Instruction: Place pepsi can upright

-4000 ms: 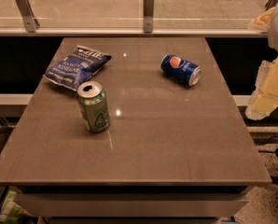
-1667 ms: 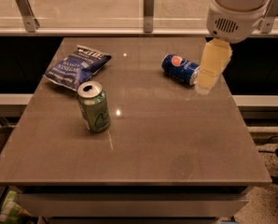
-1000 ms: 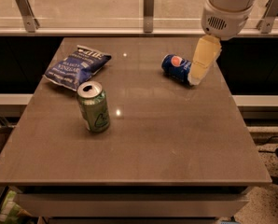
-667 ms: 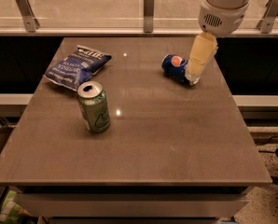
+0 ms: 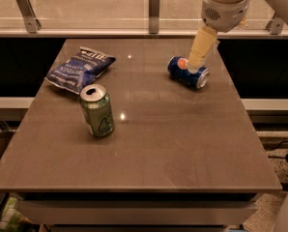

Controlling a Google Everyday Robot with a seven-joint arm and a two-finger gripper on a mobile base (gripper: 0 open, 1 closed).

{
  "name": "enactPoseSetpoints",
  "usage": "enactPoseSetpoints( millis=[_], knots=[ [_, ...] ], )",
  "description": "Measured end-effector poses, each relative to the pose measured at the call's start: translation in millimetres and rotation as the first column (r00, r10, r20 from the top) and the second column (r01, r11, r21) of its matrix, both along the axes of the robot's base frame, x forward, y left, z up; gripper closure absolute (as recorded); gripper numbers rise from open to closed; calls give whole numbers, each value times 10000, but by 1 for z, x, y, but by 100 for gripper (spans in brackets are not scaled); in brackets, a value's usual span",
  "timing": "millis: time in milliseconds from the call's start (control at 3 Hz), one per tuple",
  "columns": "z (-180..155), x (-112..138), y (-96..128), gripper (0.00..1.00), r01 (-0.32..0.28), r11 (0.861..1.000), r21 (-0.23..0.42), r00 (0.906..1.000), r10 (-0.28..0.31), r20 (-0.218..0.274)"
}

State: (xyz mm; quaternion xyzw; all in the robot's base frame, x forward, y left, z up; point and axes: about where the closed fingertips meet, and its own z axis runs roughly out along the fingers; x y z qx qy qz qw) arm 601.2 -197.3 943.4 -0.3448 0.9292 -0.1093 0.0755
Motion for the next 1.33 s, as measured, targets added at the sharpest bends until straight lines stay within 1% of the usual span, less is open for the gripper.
enactPoseSetpoints(
  millis=[333, 667, 1000, 1333],
  knots=[
    [-5, 12, -3, 0, 676, 9977, 63, 9977, -676, -12],
    [-15, 18, -5, 0, 1017, 9946, 204, 9947, -1013, -200],
    [-30, 21, -4, 0, 1085, 9933, 401, 9932, -1066, -469],
    [-40, 24, 1, 0, 869, 9950, 497, 9947, -839, -600]
  ],
)
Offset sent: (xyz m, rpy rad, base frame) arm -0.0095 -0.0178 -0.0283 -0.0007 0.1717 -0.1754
